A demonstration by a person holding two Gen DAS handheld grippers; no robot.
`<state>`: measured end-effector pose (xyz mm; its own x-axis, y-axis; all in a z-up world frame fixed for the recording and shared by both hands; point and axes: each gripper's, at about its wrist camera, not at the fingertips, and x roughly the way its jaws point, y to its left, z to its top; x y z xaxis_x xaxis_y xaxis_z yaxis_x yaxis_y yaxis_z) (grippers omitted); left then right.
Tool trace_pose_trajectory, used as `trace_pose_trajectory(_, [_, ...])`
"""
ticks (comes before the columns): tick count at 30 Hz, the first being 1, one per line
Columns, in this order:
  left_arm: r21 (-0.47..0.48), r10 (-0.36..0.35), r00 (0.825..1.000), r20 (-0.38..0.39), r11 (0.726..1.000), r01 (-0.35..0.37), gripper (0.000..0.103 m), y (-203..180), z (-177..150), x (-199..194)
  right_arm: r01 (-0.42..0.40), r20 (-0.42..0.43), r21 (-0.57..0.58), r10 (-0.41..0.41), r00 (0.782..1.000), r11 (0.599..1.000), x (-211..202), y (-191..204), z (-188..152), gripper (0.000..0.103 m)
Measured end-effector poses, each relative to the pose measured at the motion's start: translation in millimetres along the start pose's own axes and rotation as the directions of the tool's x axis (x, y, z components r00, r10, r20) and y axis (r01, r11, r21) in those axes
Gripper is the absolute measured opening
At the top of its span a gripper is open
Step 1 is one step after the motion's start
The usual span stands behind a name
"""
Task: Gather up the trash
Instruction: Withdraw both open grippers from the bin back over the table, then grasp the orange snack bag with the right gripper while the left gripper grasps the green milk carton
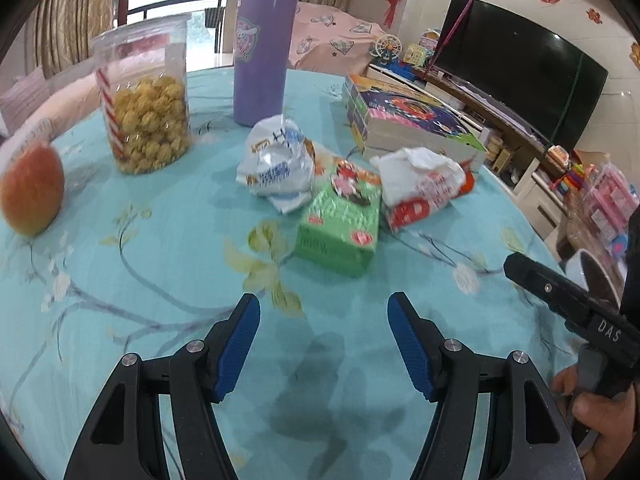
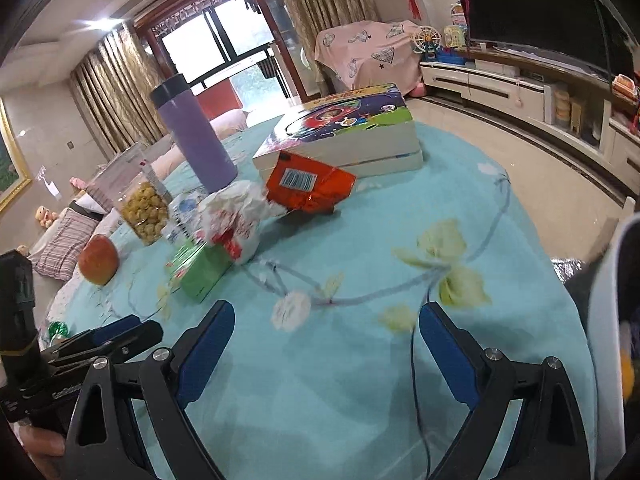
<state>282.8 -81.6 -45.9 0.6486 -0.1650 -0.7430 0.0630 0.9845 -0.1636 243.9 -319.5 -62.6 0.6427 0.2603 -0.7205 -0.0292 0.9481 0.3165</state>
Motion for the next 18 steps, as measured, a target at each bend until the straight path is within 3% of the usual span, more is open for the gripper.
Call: trace_pose_trajectory(18, [0.046,-0.011,1.000,-0.016,0.999,0.011,0.066,-6,33,57,-0.053,-0.023,-0.068,0.052,0.998,0.996,69,-1,62,0.088])
